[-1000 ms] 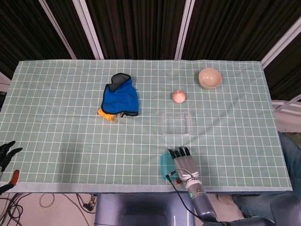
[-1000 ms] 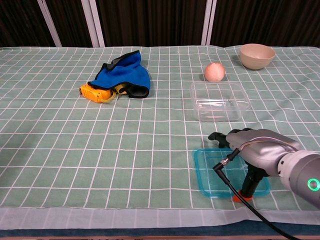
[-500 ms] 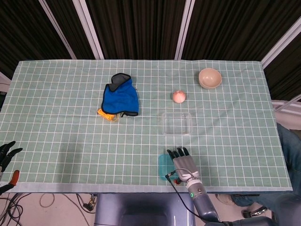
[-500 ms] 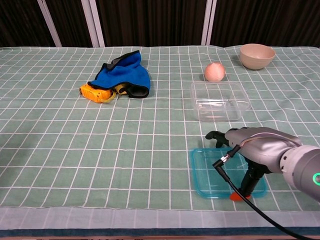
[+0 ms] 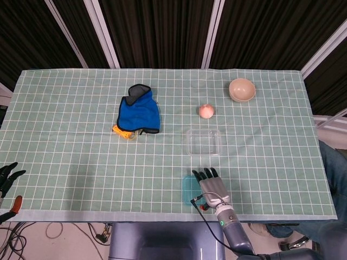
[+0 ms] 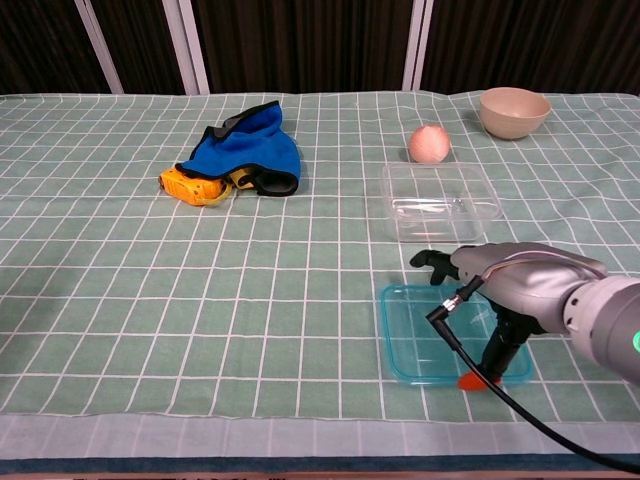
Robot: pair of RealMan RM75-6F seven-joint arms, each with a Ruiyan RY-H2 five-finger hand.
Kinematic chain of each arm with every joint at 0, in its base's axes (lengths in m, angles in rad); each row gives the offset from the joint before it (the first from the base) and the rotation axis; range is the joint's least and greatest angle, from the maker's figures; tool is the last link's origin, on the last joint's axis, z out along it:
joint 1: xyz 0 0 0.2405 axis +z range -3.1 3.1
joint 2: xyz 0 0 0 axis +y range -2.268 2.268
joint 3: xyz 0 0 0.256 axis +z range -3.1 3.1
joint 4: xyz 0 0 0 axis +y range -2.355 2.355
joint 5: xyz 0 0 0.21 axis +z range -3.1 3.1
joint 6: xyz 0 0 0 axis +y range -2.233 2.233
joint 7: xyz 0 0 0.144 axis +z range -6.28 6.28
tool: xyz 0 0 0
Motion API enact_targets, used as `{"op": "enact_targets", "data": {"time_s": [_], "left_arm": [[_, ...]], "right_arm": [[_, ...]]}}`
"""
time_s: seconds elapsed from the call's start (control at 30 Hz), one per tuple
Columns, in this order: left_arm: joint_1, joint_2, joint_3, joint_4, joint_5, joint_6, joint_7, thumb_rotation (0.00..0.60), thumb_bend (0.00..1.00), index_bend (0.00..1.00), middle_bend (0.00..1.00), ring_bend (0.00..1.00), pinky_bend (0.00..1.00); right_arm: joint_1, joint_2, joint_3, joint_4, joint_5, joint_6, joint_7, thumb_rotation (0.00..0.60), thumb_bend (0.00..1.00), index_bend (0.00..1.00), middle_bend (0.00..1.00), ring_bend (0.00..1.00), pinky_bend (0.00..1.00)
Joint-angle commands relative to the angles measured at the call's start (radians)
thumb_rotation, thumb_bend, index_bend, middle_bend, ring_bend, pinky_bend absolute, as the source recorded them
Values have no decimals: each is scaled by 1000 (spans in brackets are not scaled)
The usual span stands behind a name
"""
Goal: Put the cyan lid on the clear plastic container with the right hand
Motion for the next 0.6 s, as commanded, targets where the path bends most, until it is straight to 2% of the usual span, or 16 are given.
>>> {"op": "enact_targets", "data": {"time_s": [0.03,0.6], "left_arm": [[0,0,0,0,0,0,0,600,519,148,0,0,0],[1,-2,-1,0,0,2,4,600,519,148,0,0,0]], "right_arm": [[1,7,1,-9,1,3,0,600,239,16,377,58,0],[11,123,30,-158,-1,63,-22,600,238,41,381,58,0]]}}
